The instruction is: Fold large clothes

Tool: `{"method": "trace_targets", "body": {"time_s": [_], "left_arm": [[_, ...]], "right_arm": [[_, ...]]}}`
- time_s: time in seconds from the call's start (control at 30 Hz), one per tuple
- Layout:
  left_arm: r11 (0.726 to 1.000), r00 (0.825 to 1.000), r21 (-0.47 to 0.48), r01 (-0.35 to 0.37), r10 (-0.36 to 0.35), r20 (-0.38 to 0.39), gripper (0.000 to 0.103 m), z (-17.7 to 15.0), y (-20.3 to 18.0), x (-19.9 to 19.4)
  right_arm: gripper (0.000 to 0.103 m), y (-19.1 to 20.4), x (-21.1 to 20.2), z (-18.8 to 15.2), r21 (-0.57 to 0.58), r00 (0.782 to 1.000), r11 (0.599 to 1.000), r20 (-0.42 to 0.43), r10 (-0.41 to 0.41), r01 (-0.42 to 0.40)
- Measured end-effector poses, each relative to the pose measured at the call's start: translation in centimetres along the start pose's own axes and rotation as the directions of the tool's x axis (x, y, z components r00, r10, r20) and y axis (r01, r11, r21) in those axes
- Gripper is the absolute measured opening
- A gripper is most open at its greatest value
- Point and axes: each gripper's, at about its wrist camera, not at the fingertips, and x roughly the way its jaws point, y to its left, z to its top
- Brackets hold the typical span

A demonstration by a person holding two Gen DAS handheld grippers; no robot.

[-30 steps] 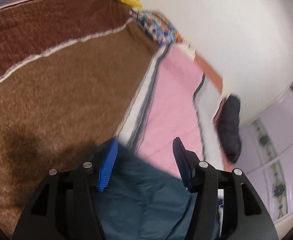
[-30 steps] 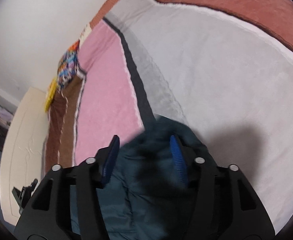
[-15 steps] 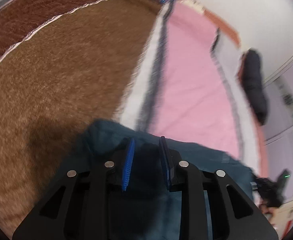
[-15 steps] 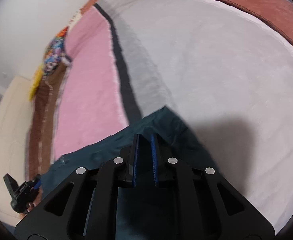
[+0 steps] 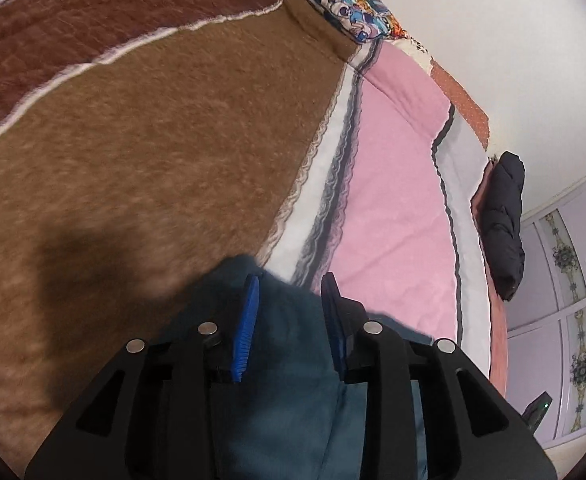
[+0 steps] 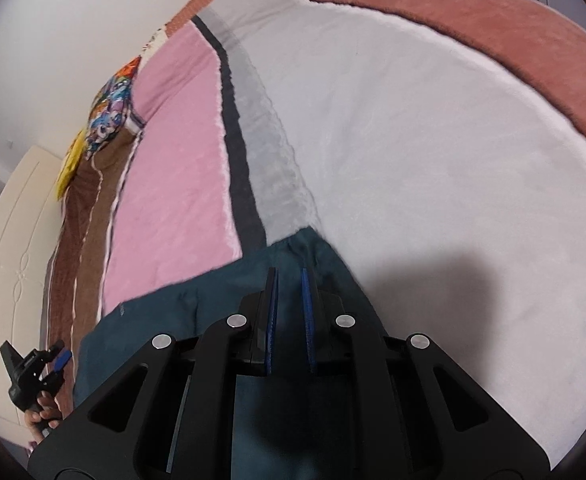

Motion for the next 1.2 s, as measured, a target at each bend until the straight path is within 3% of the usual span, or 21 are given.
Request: {"method": "trace_targets", "body": {"time_s": [0.2, 0.47, 0.7, 0.83, 0.93, 1.1, 1.2], "left_arm": [[0.996, 0.999, 0.086, -0.027, 0.028, -0.017, 0.037, -3.3, 0.3, -5.4], [0.987, 0.999, 0.161, 0.008, 0.000, -0.051, 0.050, -10.2, 0.8, -12.4], [0.989, 0.995, 0.138, 0.045, -0.033, -0.092, 0.053, -16.3, 2.8, -16.1], [0.991, 0.993, 0.125, 0.054, -0.040, -0.108, 0.064, -19.2, 4.0, -17.2], [0.992, 0.994, 0.111, 0.052, -0.040, -0.105, 0.065, -21.2, 5.1, -17.5], [0.998, 0.992, 0.025, 0.056, -0.053, -0.113, 0.065, -22.7, 6.7, -16.3], [0.997, 0.993, 0.000, 0.071, -0.071, -0.100, 0.074, -22.8, 7.0, -15.4]], "right_arm": [[0.013, 0.2, -5.6, -2.9, -0.059, 1.000, 0.998, -0.004, 0.013, -0.013], [0.014, 0.3, -12.1, -10.2, -0.157, 0.999, 0.987, -0.031, 0.016, -0.021], [0.022, -1.5, -15.6, -16.1, -0.162, 0.999, 0.986, -0.044, 0.022, -0.029], [0.031, -2.6, -16.3, -19.2, -0.160, 0.998, 0.987, -0.063, 0.017, -0.027], [0.037, -3.4, -16.2, -21.0, -0.138, 0.996, 0.990, -0.081, 0.026, -0.037], [0.052, -4.4, -15.4, -23.1, -0.072, 0.994, 0.995, -0.084, 0.065, -0.071], [0.061, -4.7, -15.1, -23.5, -0.023, 0.994, 0.995, -0.065, 0.091, -0.093]]}}
